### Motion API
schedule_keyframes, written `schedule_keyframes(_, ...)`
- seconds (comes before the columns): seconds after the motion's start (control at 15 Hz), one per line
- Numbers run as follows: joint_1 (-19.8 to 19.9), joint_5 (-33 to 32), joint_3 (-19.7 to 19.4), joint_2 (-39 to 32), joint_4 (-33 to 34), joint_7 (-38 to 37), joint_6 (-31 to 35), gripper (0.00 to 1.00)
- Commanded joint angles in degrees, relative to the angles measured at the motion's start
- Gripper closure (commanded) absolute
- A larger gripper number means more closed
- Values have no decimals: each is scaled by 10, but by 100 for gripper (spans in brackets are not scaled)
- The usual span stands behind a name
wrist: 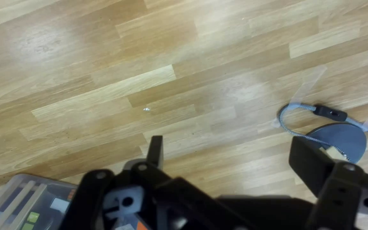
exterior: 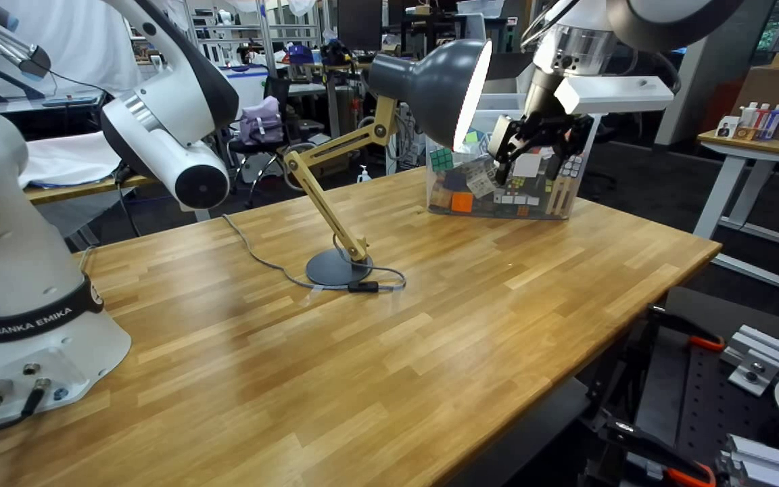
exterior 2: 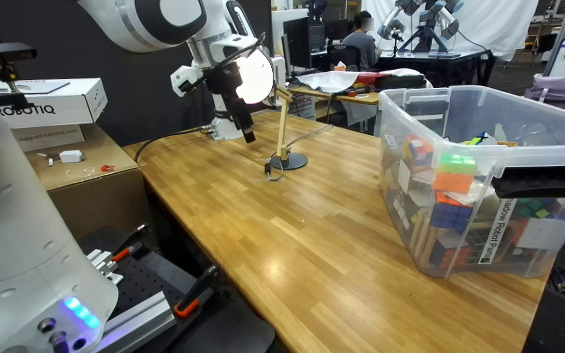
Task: Put the Rubik's cube in the storage box then switch the desk lamp off and on
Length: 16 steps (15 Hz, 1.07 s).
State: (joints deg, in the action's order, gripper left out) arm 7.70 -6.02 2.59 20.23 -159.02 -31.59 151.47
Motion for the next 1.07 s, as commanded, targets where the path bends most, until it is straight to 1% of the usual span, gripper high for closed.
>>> schedule_keyframes(0.0,-25,46,6,-16,0,38,4,0)
schedule_keyframes(0.2,-62,84,6,-26,0,78,7,0)
schedule_keyframes(0.4,-107,119,9,-34,8,141,-5,0)
schedule_keyframes(0.53,-128,120,17,-35,9,170,-13,0)
schedule_keyframes(0.8,-152,108,34,-36,14,205,-22,0)
schedule_keyframes(1.0,-186,124,33,-30,18,265,-31,0)
